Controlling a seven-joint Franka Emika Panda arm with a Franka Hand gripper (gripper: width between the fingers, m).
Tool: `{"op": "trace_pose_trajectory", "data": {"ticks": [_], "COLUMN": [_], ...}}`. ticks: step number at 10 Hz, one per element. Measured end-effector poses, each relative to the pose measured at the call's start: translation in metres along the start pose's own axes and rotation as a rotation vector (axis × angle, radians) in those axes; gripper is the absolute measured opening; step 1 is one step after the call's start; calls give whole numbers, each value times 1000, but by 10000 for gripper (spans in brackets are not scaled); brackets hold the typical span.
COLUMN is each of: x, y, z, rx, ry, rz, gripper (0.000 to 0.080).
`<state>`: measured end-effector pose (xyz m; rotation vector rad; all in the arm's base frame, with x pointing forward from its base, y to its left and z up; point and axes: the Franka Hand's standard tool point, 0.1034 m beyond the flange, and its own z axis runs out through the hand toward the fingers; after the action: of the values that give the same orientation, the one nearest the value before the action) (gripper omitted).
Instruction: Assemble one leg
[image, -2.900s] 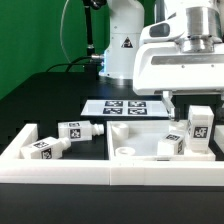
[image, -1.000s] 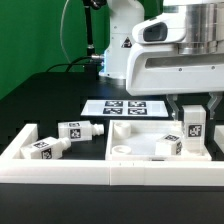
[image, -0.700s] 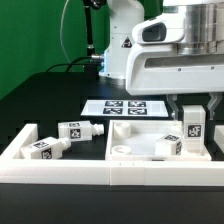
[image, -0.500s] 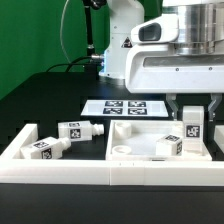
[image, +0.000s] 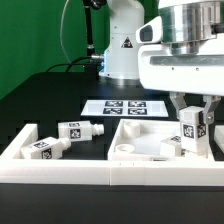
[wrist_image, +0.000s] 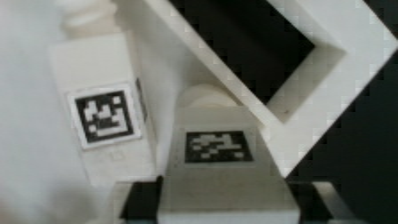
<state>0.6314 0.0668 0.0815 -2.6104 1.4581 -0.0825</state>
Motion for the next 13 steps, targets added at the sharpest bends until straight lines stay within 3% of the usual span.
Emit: {"op": "trace_pose_trajectory", "data": {"ticks": [3,5,6,7,8,13], "x": [0,0,0,-1,-4,-3], "y": [-1,0,-1,-2,-4,-3], "z": [0,1,1,-1,-2,0], "rx": [1,1,1,3,4,2], "ry": [-5,-4,-5,-3,-3,0], "rz": [231,193,192,115,4,-359], "gripper": [287,288,519,519,622,649]}}
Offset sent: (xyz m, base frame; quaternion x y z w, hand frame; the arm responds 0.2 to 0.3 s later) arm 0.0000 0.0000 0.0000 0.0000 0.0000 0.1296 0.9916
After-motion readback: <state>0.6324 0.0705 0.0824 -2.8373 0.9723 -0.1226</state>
